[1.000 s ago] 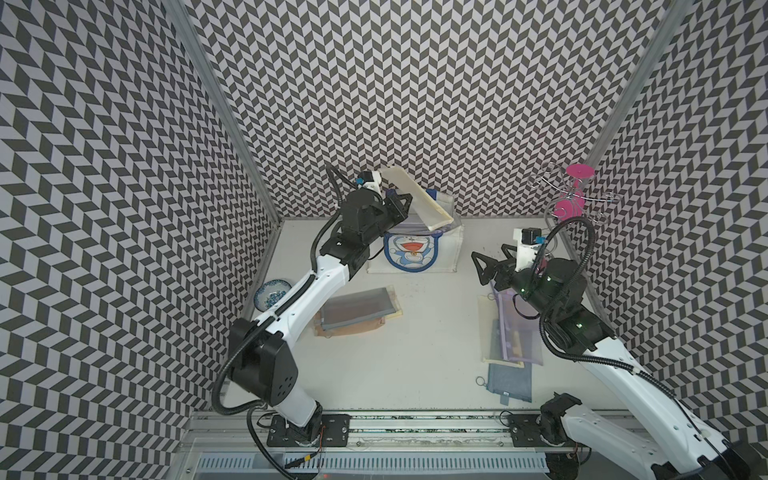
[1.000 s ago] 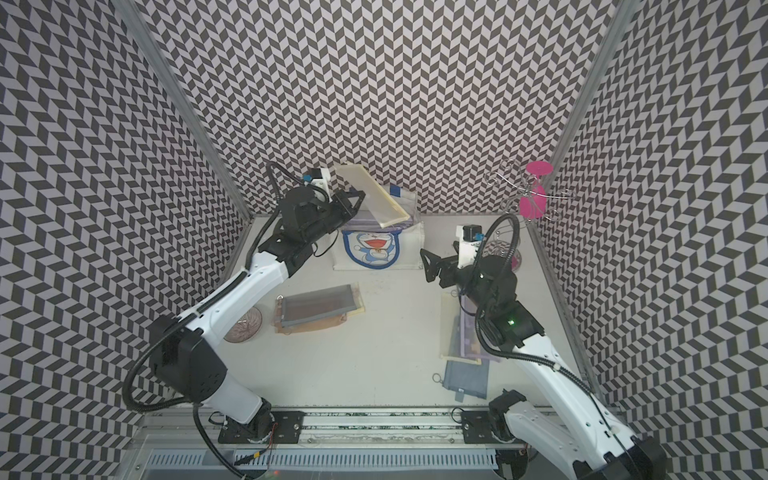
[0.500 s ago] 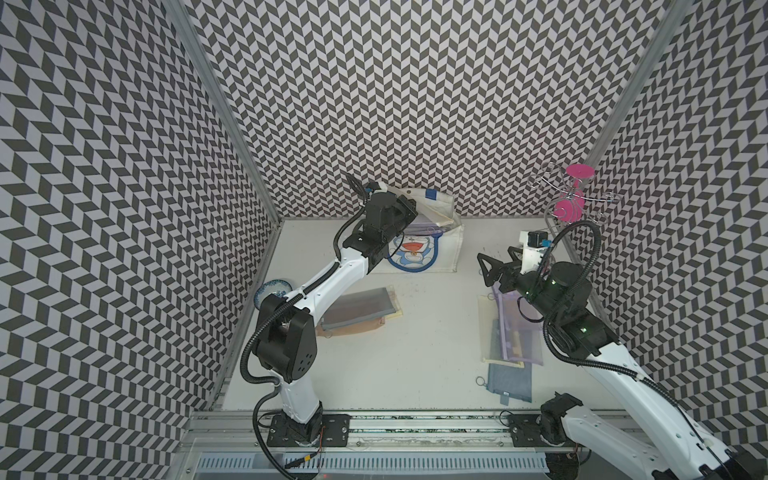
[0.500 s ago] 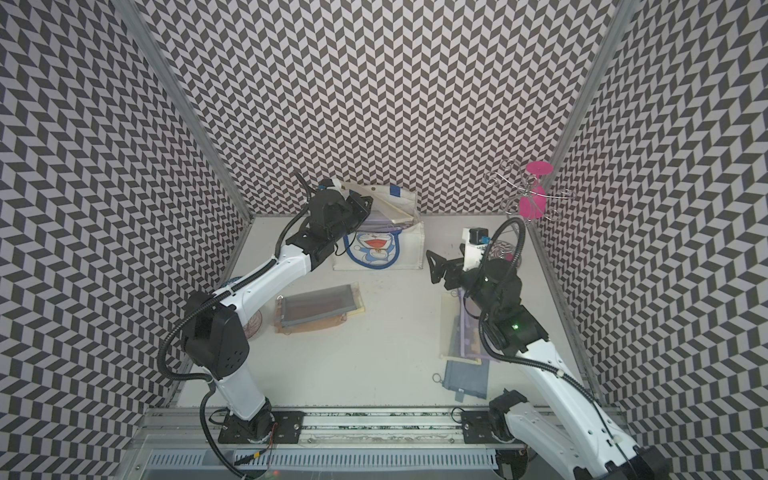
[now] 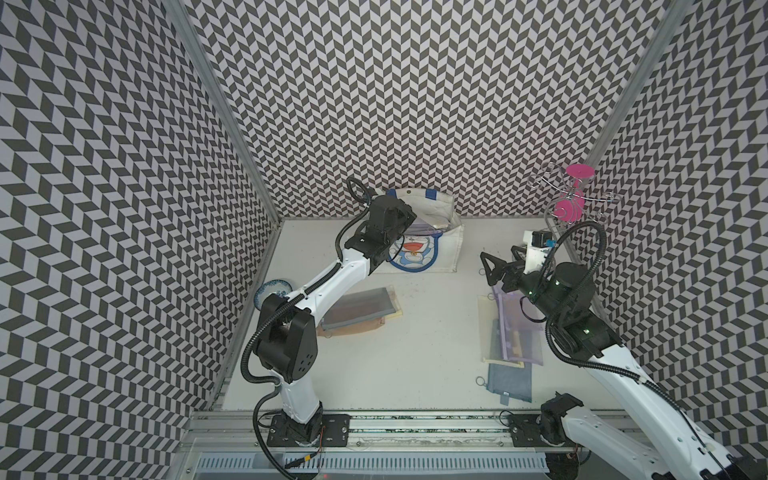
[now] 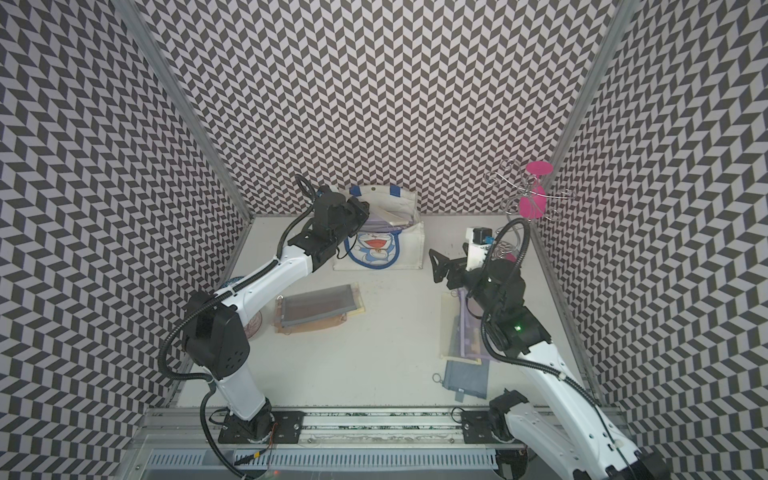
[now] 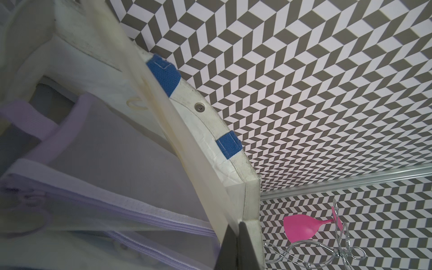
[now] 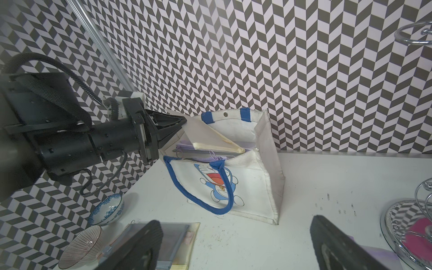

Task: Put the pencil pouch into the canvas bag
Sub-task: Place the pencil pouch in the canvas bag.

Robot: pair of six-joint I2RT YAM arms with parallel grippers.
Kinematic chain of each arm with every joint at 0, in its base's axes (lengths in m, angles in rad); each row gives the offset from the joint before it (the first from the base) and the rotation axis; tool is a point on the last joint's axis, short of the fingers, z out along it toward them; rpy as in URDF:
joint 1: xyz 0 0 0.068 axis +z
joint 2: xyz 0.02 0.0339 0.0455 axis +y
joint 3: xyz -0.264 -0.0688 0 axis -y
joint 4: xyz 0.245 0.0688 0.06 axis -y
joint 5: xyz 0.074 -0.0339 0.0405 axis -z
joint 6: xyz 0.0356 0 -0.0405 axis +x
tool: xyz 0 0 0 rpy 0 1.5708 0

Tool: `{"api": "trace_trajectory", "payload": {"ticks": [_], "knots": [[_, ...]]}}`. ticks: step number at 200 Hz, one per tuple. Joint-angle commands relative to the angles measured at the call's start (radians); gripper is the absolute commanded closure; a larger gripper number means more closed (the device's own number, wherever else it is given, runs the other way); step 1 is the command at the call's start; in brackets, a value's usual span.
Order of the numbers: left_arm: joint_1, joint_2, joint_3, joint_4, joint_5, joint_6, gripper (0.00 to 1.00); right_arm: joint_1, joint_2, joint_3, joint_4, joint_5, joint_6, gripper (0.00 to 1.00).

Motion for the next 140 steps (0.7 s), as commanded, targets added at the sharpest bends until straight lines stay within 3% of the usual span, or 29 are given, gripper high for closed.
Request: {"api": "trace_trajectory", "payload": {"ticks": [1, 50, 66, 85, 97, 114, 140], "knots": [[-0.006, 0.032, 0.029, -0.034, -0.068, -0.007, 1.0, -0.009, -0.024, -0.006, 0.03, -0.002, -0.013, 0.01], [-0.011, 0.094, 0.082, -0.058, -0.053, -0.019, 0.99, -0.017, -0.029, 0.0, 0.027, -0.004, -0.023, 0.01], [-0.013, 0.09, 0.069, -0.052, -0.056, -0.016, 0.88, -0.018, -0.035, 0.0, 0.023, 0.0, -0.027, 0.01], [-0.017, 0.074, 0.053, -0.033, -0.062, 0.006, 0.6, -0.02, -0.041, -0.002, 0.024, 0.001, -0.029, 0.01], [-0.023, 0.065, 0.054, -0.028, -0.068, 0.033, 0.48, -0.021, -0.044, -0.006, 0.026, 0.001, -0.03, 0.01], [-0.029, 0.051, 0.054, -0.028, -0.065, 0.062, 0.37, -0.021, -0.049, -0.009, 0.03, 0.0, -0.028, 0.01], [-0.032, 0.019, 0.041, -0.018, -0.016, 0.11, 0.32, -0.023, -0.054, -0.011, 0.03, 0.001, -0.029, 0.01]]}}
